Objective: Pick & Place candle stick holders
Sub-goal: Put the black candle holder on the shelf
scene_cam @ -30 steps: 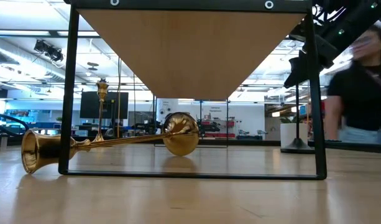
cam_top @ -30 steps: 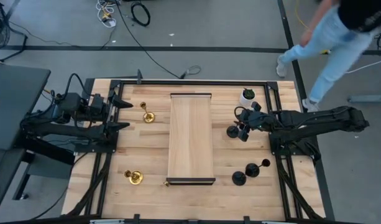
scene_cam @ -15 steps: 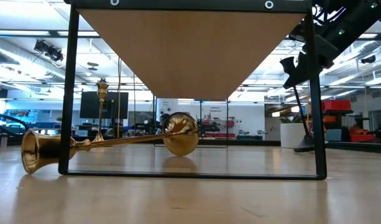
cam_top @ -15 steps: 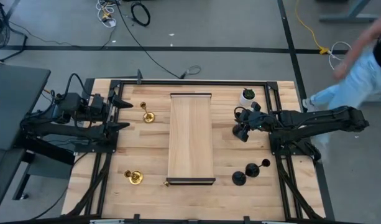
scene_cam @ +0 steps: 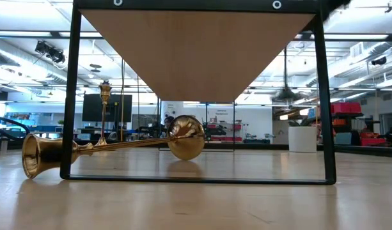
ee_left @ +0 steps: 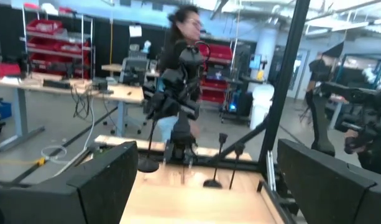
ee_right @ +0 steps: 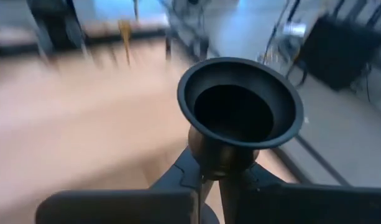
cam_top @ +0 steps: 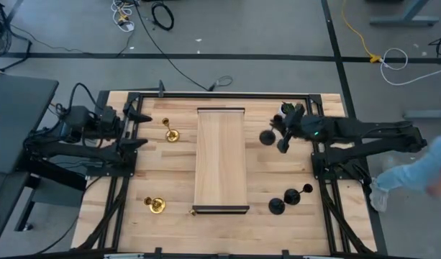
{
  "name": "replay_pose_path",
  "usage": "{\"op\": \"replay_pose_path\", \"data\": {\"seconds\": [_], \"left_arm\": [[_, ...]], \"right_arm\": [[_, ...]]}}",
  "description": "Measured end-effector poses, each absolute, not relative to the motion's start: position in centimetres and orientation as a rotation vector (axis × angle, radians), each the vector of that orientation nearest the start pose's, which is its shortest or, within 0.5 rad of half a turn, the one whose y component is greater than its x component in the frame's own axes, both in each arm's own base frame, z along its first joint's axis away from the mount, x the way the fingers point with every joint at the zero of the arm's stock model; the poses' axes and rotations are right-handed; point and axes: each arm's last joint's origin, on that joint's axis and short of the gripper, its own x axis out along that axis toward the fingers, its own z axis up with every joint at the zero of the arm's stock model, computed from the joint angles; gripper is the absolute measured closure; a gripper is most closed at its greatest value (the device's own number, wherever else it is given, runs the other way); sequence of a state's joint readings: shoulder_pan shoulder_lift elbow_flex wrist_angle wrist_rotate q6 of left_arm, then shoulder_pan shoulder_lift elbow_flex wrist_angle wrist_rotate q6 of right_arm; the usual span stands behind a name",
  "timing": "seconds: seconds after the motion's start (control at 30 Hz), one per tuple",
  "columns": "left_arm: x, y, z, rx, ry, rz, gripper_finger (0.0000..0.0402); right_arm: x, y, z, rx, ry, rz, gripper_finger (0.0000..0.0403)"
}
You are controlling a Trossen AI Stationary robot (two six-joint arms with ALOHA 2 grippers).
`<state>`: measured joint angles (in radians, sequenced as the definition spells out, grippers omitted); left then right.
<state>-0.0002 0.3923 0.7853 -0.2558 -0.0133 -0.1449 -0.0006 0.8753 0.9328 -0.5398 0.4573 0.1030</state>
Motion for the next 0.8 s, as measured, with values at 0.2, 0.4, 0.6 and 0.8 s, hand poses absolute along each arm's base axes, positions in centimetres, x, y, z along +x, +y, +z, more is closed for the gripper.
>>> {"op": "replay_pose_path", "data": {"seconds": [0.2,0.4,0.6,0.8], "left_arm": [[7.5,0.0,36.9,-0.145,-0.158,-0.013,0.0021],[7.6,0.0,36.8,-0.149,-0.150,-0.008,0.0021],[10.5,0.4,36.3,-0.143,-0.071,0.130,0.0021],[15.6,0.7,35.5,-0.077,-0.021,0.171,0.0021]], "right_arm": [[17.5,-1.1,39.2,-0.027,0.310,-0.394,0.0385],[20.3,-0.9,41.2,-0.043,0.310,-0.324,0.0385],[24.9,-1.2,41.6,-0.081,0.370,-0.285,0.0385],[28.5,-1.6,42.7,-0.087,0.349,-0.214,0.0385]]}}
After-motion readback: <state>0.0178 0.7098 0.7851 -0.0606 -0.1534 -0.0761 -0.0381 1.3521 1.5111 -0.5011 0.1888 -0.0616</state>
